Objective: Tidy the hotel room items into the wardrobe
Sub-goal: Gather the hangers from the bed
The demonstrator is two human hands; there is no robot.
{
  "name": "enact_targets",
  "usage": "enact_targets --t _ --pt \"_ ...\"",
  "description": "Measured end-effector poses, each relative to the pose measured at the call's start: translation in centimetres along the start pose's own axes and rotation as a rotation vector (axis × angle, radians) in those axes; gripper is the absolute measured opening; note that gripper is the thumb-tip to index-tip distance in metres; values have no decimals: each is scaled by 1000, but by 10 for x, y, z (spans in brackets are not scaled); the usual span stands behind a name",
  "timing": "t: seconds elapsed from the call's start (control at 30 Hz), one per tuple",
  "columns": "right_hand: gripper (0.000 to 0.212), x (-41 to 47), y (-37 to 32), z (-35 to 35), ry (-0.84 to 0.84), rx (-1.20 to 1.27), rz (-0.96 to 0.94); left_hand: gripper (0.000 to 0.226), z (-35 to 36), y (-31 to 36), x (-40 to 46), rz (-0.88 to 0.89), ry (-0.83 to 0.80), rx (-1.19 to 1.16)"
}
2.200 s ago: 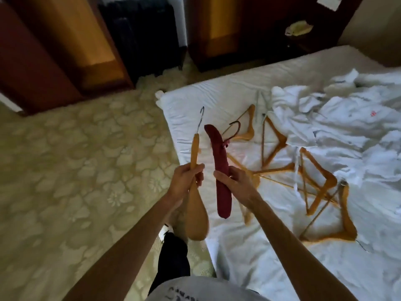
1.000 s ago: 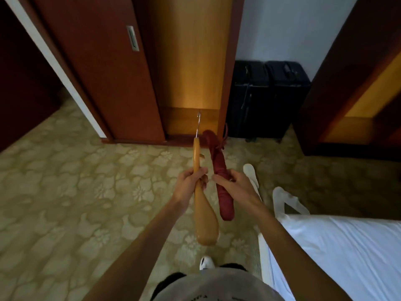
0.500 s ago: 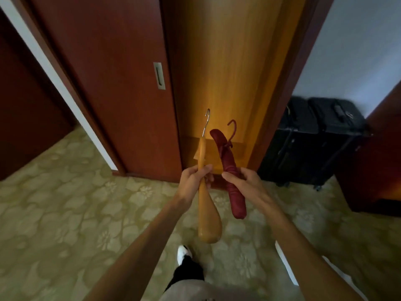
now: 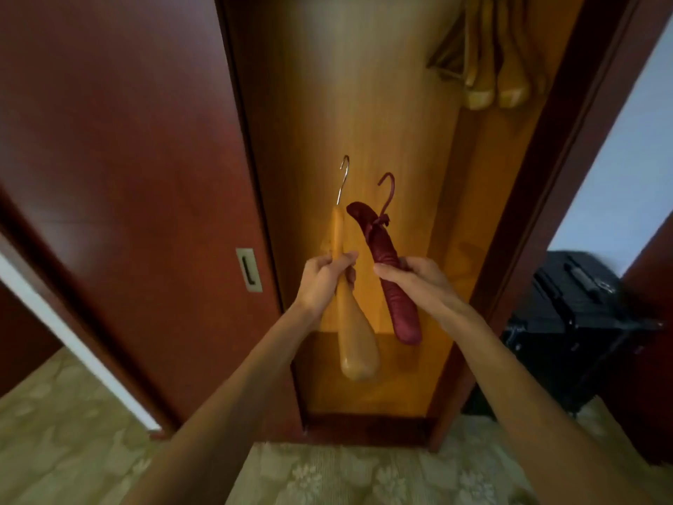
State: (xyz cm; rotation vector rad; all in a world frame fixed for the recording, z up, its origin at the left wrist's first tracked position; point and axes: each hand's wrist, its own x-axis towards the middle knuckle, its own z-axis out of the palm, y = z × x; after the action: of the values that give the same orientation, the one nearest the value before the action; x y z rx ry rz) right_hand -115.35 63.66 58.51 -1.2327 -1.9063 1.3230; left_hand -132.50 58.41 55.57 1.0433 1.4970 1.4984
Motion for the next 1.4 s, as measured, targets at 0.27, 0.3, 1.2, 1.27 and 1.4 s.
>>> enact_targets --t 0.27,0.3,1.2,1.27,1.4 --pt "37 118 -115 -67 69 -35 -175 33 -2 112 151 185 -27 -3" --pt "37 130 -127 -75 85 -39 -197 32 -1 126 166 206 -35 -4" --pt "44 344 -259 -231 466 -11 -159 31 106 288 435 410 -287 14" --pt "45 352 -260 -235 486 -1 -142 28 113 288 444 397 -327 31" --pt "51 360 -264 -240 476 -38 -75 31 119 282 457 359 -385 46"
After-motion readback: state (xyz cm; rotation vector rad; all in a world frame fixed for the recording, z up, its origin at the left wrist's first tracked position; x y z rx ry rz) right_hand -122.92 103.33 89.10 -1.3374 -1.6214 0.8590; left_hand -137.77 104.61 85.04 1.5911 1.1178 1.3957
